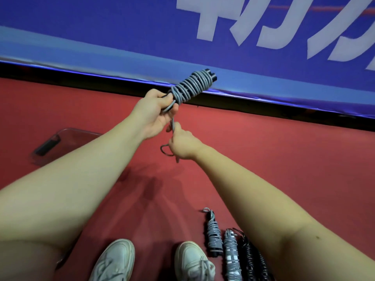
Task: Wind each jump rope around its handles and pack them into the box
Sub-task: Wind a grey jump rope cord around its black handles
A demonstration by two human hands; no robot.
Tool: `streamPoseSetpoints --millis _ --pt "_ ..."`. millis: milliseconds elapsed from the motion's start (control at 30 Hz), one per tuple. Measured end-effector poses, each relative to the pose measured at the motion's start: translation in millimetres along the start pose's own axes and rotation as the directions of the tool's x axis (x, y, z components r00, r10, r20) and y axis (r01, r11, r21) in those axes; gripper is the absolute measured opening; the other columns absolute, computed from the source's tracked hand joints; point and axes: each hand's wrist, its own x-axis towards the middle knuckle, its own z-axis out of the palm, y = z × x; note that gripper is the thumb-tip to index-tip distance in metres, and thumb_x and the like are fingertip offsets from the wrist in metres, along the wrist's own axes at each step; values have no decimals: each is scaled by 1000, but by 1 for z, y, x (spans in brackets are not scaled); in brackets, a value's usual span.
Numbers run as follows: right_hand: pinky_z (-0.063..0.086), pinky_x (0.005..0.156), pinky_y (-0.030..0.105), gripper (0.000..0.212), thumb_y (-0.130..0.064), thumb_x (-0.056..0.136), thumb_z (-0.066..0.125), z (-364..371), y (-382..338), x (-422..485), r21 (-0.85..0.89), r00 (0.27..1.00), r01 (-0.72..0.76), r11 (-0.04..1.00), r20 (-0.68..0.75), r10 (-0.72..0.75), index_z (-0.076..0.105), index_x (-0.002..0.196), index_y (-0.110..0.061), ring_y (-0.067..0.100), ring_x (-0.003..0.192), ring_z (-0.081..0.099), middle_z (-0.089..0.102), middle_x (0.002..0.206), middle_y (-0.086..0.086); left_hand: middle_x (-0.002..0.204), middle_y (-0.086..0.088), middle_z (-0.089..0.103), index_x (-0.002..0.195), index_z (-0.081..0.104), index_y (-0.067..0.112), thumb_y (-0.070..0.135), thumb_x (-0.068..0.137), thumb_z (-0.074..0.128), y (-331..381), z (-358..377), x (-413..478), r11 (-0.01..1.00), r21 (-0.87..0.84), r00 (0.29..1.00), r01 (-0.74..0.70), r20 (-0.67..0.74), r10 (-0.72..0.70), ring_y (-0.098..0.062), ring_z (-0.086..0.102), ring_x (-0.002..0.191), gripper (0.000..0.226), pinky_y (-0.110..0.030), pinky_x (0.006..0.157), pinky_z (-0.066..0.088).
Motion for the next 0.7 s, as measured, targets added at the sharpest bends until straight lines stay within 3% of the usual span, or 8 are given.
streamPoseSetpoints --millis 100,167,200,300,400,533,600,700 --pt "15 111 39 34 -16 92 44 0 13 4 -202 998 -35 979 -49 26 43 125 -16 30 121 47 60 120 14 77 -12 59 78 52 1 3 99 37 9 1 -3 981 -147 985 131 131 -112 -8 52 55 26 -10 53 48" --pt "11 114 38 32 -9 91 40 -4 19 3 -123 1000 -4 992 -18 2 47 121 -15 26 117 52 64 113 10 80 -12 55 80 52 1 2 99 38 18 2 1 969 -213 989 121 106 -101 -9 53 53 24 -10 51 47" --pt "21 112 37 30 -6 92 37 -6 23 0 -2 1000 13 1000 15 -13 49 118 -13 26 110 56 65 108 10 81 -13 53 82 53 0 2 99 39 23 0 4 960 -255 992 116 74 -101 -9 54 51 22 -11 49 47" --pt "51 78 30 22 -7 95 35 -12 43 -18 224 1000 26 974 -16 -23 53 107 -11 19 71 61 59 88 4 80 -10 50 80 49 3 1 98 41 32 -18 14 990 -140 998 24 -51 -32 -8 55 48 20 -10 47 45" --pt "44 51 19 13 -15 96 44 -20 73 -23 218 999 -9 976 -40 18 55 103 -14 2 43 51 60 87 1 77 -8 50 73 40 13 -5 94 46 22 -38 13 981 188 985 -58 -148 87 -12 53 57 28 -13 48 48" --pt "42 85 24 52 -20 87 63 -22 112 -26 1 995 -29 1000 -97 29 43 135 -18 9 88 48 51 115 9 75 -7 50 73 40 14 -8 92 49 18 -33 10 914 371 972 -162 -98 212 -6 54 42 30 -15 47 48" --pt "39 94 28 71 -18 87 66 -15 119 -33 134 985 -79 988 -143 98 27 145 -21 13 98 45 42 115 7 76 -7 50 74 41 14 -6 92 49 24 -22 11 917 332 960 -221 -89 264 -9 53 48 29 -15 48 47" --pt "39 67 18 58 -16 88 64 -7 116 -42 566 973 -212 797 50 224 39 140 -20 7 77 45 44 94 -1 78 -6 50 74 41 13 -5 94 47 30 -9 11 938 207 947 -277 -105 303 -12 51 58 28 -15 51 47"
